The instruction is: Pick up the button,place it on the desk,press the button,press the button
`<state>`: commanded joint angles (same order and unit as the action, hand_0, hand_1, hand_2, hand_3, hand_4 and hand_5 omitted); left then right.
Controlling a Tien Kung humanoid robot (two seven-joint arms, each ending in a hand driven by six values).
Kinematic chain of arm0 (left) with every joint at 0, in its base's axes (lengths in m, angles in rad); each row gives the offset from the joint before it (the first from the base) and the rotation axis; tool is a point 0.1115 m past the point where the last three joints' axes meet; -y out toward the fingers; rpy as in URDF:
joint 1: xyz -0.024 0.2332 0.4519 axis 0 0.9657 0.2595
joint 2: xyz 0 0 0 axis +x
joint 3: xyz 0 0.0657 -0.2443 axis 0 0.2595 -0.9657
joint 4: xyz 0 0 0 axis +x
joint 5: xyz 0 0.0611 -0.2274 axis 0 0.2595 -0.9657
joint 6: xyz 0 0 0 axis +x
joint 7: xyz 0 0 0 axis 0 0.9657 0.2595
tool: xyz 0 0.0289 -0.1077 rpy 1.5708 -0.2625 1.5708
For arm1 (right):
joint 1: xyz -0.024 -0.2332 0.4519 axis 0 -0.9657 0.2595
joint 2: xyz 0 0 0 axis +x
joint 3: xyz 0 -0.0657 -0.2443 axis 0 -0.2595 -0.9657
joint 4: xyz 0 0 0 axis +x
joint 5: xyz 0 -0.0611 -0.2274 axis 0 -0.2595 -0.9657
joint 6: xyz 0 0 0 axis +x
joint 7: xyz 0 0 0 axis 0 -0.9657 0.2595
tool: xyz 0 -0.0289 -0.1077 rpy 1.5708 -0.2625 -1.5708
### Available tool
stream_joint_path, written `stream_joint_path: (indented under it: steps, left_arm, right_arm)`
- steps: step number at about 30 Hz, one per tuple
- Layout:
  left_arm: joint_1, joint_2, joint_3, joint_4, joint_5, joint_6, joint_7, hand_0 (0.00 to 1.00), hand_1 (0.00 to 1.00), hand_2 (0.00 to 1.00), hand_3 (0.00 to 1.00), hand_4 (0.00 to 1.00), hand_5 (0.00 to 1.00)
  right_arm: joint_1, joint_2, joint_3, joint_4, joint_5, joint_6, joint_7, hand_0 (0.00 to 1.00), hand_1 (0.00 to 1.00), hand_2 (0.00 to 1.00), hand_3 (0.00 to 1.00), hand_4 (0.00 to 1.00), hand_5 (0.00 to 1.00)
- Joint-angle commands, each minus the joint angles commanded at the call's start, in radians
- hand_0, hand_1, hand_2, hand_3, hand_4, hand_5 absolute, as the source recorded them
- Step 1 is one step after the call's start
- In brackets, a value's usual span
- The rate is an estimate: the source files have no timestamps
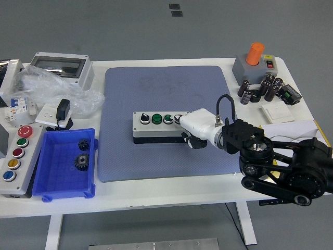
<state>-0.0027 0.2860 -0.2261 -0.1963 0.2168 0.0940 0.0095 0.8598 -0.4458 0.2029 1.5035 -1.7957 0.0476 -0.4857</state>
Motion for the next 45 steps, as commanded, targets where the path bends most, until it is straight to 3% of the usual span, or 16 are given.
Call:
stream_joint_path:
  steps: [5, 17, 18, 19, 23, 24, 29, 30, 35, 36, 41, 42, 45]
  left_arm:
    - [0.002, 0.000, 0.002, 0.000, -0.004, 0.001, 0.000, 0.604, 0.621, 0.591, 0.612, 0.546, 0.432]
    - [0.003, -0.003, 0.002, 0.000, -0.004, 0.001, 0.001, 0.605, 0.620, 0.591, 0.612, 0.547, 0.435]
    - [0.003, -0.003, 0.002, 0.000, -0.004, 0.001, 0.001, 0.604, 0.620, 0.591, 0.612, 0.547, 0.436]
    - [0.002, -0.003, 0.002, 0.000, -0.003, 0.001, 0.001, 0.604, 0.620, 0.591, 0.612, 0.547, 0.436]
    - [0.001, -0.003, 0.000, 0.000, -0.001, 0.002, 0.001, 0.604, 0.620, 0.591, 0.612, 0.547, 0.436]
    - [0.001, -0.003, -0.001, 0.000, 0.000, 0.002, 0.001, 0.604, 0.621, 0.591, 0.612, 0.545, 0.440]
    - [0.000, -0.005, -0.006, -0.001, 0.009, 0.003, 0.008, 0.604, 0.621, 0.591, 0.612, 0.545, 0.440]
    - [0.000, -0.005, -0.007, -0.002, 0.011, 0.004, 0.010, 0.604, 0.621, 0.592, 0.612, 0.545, 0.442]
    - [0.004, -0.010, -0.009, -0.002, 0.019, 0.006, 0.022, 0.604, 0.621, 0.592, 0.612, 0.545, 0.442]
    - [0.004, -0.011, -0.010, -0.002, 0.020, 0.006, 0.023, 0.604, 0.621, 0.592, 0.612, 0.544, 0.439]
    - [0.004, -0.014, -0.019, -0.004, 0.031, 0.006, 0.026, 0.604, 0.621, 0.592, 0.612, 0.544, 0.439]
    - [0.004, -0.015, -0.020, -0.004, 0.032, 0.006, 0.026, 0.604, 0.622, 0.593, 0.613, 0.549, 0.439]
    - [0.005, -0.016, -0.021, -0.004, 0.034, 0.006, 0.027, 0.604, 0.622, 0.593, 0.613, 0.549, 0.439]
  right_arm:
    - [-0.006, -0.019, 0.043, 0.019, 0.007, -0.042, 0.027, 0.275, 0.250, 0.183, 0.934, 0.301, 0.002]
    - [-0.071, -0.050, 0.221, 0.002, 0.208, -0.301, 0.259, 0.271, 0.243, 0.182, 0.920, 0.298, 0.002]
    - [-0.078, -0.048, 0.228, -0.005, 0.232, -0.311, 0.281, 0.230, 0.254, 0.230, 0.870, 0.441, 0.134]
    - [-0.087, -0.046, 0.236, -0.014, 0.258, -0.317, 0.306, 0.230, 0.254, 0.230, 0.870, 0.441, 0.134]
    - [-0.120, -0.034, 0.268, -0.055, 0.351, -0.315, 0.387, 0.230, 0.254, 0.230, 0.870, 0.441, 0.134]
    - [-0.126, -0.032, 0.274, -0.062, 0.369, -0.314, 0.403, 0.603, 0.649, 0.685, 0.825, 0.859, 0.355]
    - [-0.213, 0.003, 0.361, -0.134, 0.527, -0.344, 0.538, 0.603, 0.649, 0.685, 0.825, 0.859, 0.355]
    - [-0.234, 0.012, 0.383, -0.145, 0.560, -0.352, 0.567, 0.830, 0.844, 0.929, 0.991, 0.998, 0.603]
    - [-0.345, 0.060, 0.492, -0.195, 0.747, -0.342, 0.724, 0.830, 0.844, 0.929, 0.991, 0.998, 0.603]
    - [-0.362, 0.067, 0.508, -0.203, 0.777, -0.332, 0.748, 0.879, 0.842, 0.907, 0.950, 0.998, 0.998]
    - [-0.477, 0.098, 0.592, -0.252, 0.972, -0.250, 0.894, 0.879, 0.842, 0.907, 0.950, 0.998, 0.998]
    - [-0.496, 0.098, 0.599, -0.259, 1.008, -0.236, 0.916, 0.856, 0.767, 0.791, 0.768, 0.998, 0.998]
    - [-0.553, 0.095, 0.619, -0.270, 1.125, -0.208, 0.983, 0.856, 0.767, 0.791, 0.768, 0.998, 0.998]
